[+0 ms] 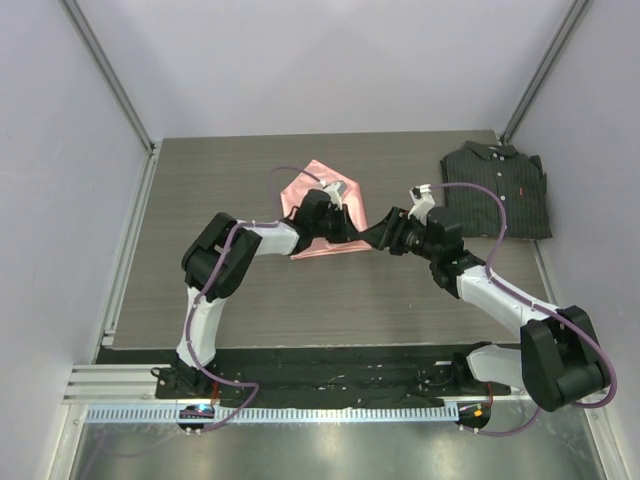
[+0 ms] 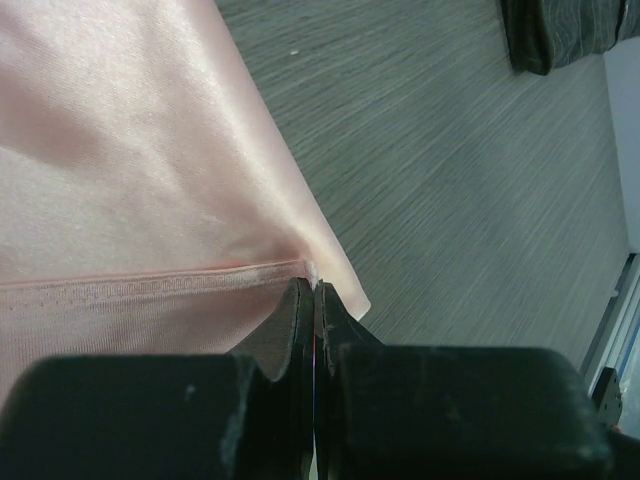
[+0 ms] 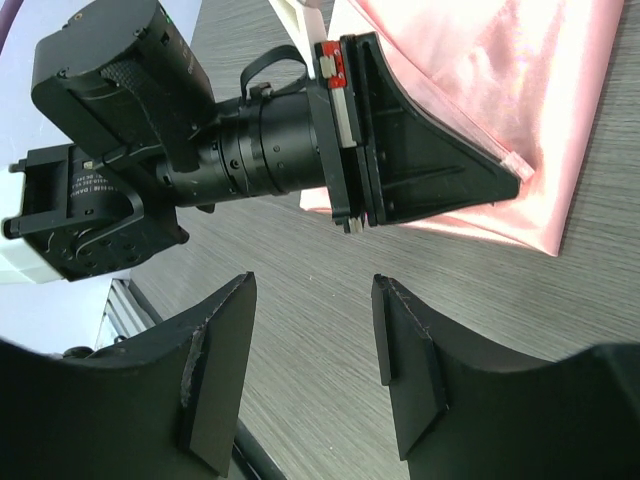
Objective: Fold the napkin, place the utensils inside, and roll it up
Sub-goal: Fold the napkin
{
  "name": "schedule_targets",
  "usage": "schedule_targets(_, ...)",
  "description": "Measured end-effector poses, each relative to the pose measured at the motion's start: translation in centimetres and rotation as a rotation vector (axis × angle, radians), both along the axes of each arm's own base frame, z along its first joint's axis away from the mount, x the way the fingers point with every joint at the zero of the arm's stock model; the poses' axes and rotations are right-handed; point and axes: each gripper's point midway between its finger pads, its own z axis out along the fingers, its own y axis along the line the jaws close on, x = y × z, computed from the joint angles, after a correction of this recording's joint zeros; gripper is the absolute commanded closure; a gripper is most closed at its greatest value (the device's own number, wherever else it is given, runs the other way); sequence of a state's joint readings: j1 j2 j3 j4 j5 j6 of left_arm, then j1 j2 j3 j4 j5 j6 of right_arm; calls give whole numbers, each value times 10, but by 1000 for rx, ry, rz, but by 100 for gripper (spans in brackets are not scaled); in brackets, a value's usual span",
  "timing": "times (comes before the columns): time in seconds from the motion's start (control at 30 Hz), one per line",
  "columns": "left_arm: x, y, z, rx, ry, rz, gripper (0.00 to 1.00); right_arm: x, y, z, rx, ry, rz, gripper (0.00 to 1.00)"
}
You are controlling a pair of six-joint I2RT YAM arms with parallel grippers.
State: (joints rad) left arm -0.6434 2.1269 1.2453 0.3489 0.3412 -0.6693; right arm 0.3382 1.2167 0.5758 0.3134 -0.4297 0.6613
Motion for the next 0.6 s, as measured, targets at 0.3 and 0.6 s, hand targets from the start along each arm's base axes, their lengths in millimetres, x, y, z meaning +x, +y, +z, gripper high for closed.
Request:
schedule_targets(0.3,-9,-7,-2,20,-30,-47,100,0,1,1,7,1,0,42)
schedule_targets(0.6,-15,-12,-2,24,-45,-81,100,0,2,1,19,10,0,41)
